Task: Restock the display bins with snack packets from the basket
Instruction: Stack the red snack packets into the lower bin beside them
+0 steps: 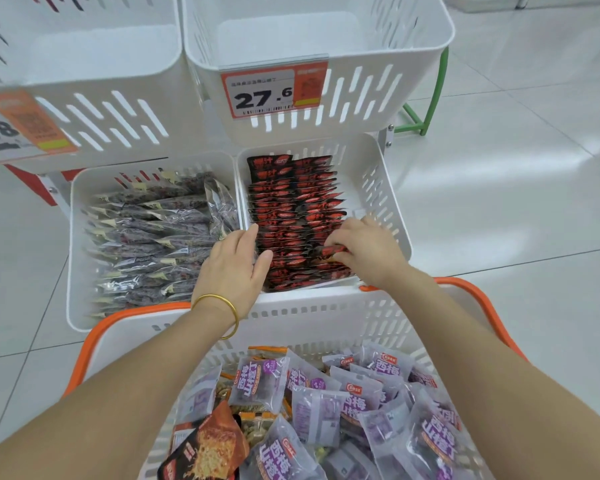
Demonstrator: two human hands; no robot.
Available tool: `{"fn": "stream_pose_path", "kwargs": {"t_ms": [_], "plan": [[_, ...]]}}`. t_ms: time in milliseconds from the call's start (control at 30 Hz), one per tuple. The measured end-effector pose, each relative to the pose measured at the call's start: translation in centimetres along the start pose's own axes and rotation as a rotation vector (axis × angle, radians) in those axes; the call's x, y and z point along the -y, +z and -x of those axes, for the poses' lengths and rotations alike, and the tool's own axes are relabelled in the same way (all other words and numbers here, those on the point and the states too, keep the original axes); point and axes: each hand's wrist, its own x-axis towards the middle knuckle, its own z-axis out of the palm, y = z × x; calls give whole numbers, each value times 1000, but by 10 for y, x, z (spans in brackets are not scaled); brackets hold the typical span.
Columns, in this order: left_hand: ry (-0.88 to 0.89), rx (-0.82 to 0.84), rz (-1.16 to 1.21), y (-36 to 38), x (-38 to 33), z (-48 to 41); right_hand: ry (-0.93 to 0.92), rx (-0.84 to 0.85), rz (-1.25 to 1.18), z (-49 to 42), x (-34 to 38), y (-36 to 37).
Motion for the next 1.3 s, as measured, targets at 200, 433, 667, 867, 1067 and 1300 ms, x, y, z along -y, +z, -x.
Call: {"fn": "stream_pose_path", "kwargs": {"t_ms": [200,433,667,867,1067,1300], "plan": [[25,-26,-90,-8,-16,-10,75,-55,-339,7,-16,-15],[19,-61,-123,26,-45,-40,-124,-1,152,-21,-24,4],[-22,-14,-244,37,-32,-57,-222,-108,234,-36,-25,13],[142,-94,-233,33,-33,-64,-243,-137,116,-35,-13,22],[111,-37,-297,42,-27,-74,-224,-160,242,-43,-14,29],[104,-111,-121,40,-24,-75,-76,-300,-148,-36,-1,16]]}}
